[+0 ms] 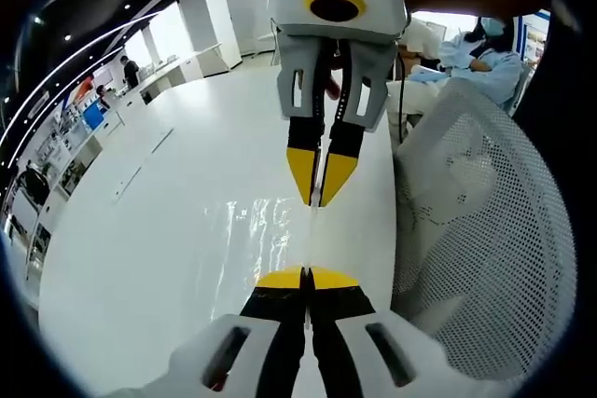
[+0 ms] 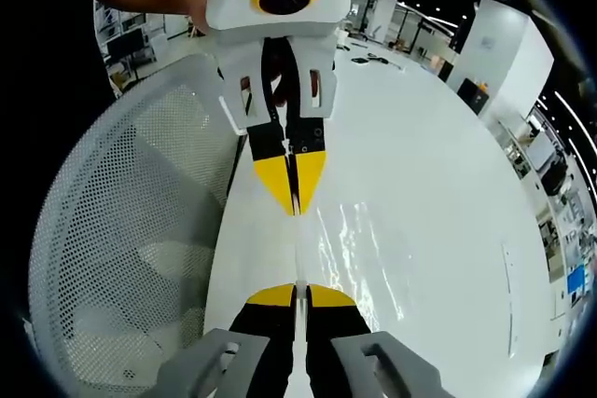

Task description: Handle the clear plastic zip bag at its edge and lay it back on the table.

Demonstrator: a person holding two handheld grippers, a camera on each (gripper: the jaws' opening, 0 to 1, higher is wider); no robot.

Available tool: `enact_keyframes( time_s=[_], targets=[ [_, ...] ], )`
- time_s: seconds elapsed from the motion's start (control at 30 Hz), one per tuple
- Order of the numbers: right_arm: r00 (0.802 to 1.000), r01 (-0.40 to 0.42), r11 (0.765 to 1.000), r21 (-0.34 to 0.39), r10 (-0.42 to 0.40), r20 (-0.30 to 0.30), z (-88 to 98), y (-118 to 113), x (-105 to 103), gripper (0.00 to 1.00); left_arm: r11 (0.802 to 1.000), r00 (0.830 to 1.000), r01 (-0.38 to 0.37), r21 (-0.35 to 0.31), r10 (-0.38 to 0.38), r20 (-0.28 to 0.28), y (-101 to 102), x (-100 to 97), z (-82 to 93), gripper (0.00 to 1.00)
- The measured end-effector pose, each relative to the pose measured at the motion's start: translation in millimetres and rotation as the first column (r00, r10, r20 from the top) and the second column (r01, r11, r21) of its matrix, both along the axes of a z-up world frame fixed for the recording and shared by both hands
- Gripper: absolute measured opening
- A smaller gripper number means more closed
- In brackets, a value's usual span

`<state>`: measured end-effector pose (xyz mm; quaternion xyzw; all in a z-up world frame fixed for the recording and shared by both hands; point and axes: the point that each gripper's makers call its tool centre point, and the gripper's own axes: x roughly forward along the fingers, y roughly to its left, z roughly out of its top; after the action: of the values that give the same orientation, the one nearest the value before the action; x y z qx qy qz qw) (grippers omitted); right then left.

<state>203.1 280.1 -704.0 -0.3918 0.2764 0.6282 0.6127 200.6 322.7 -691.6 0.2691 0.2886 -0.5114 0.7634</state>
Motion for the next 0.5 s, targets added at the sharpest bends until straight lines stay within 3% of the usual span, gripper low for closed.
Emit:
enact_keyframes(
  time_s=[0.5],
  targets=[
    [1.0,0.015,1.0,-0.014,-0.015,0.0,-2.2,-9.5,0.9,0.0,1.0,1.0,0.0,0.004,0.0,-0.001,1.7,0.7,-0.8,0.0]
  ],
)
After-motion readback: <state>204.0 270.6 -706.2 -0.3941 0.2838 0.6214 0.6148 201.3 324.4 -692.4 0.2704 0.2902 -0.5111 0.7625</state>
